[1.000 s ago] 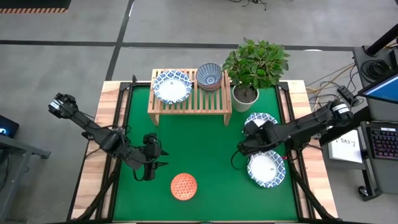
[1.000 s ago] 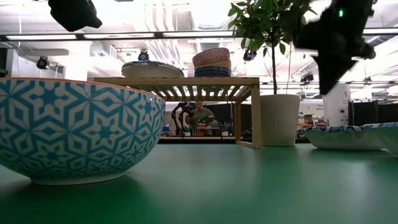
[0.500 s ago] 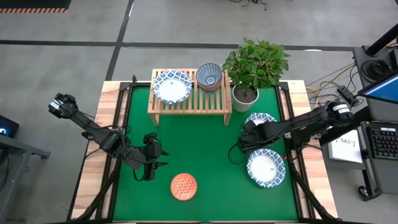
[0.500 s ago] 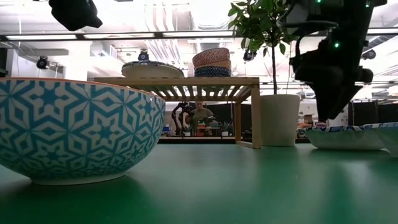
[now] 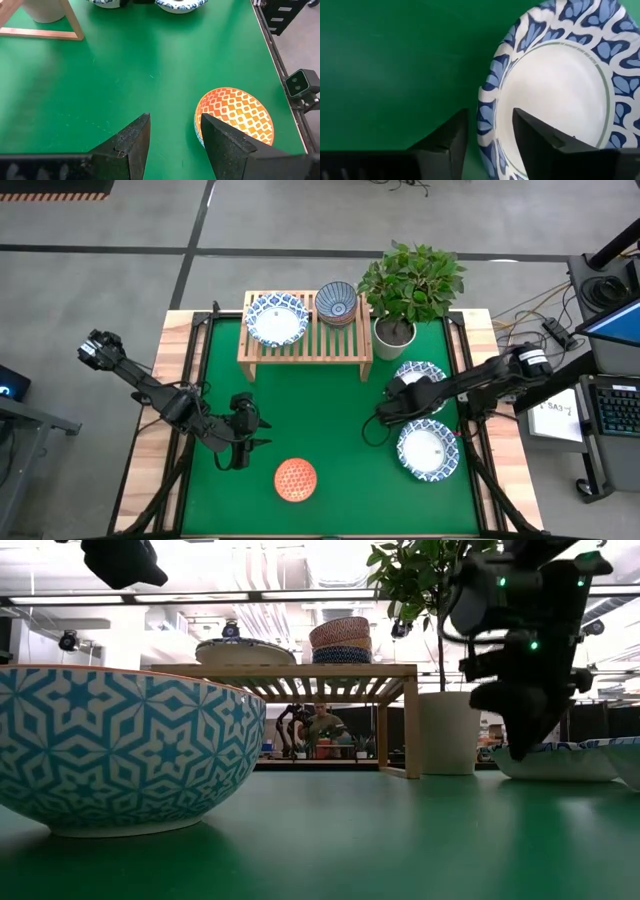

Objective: Place and stack bowls onto a shelf
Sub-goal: Stack the big white bowl on the big white bowl on the shelf

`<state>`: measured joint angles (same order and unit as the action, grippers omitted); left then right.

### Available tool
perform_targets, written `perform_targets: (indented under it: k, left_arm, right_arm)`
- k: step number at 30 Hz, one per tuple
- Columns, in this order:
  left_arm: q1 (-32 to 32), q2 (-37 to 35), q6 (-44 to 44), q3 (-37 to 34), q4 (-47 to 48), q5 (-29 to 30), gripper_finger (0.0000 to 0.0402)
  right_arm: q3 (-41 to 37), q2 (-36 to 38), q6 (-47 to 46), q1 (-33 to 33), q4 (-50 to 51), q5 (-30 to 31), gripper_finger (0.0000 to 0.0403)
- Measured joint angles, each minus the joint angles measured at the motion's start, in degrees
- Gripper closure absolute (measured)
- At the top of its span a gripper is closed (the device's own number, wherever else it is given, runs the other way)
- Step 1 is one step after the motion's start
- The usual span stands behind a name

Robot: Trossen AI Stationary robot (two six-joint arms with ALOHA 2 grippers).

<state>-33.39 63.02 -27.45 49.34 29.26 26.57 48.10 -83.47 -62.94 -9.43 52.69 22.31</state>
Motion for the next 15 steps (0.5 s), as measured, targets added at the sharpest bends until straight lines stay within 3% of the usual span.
perform_targets:
  k: [4,9,15]
  left_arm:
    - [0.0,0.0,0.22,0.0,-0.01,0.02,0.0243]
    - [0.0,0.0,0.24,0.0,-0.03,0.0,0.0243]
    - [0.0,0.0,1.46,0.0,-0.27,-0.02,0.0243]
  right_arm:
    - [0.0,-2.13,0.06,0.0,-0.52,0.02,0.0298]
    - [0.55,-1.59,1.28,-0.06,-0.56,-1.39,0.0381]
    - [4.0,1.2,2.95,-0.17,-0.13,-4.29,0.0391]
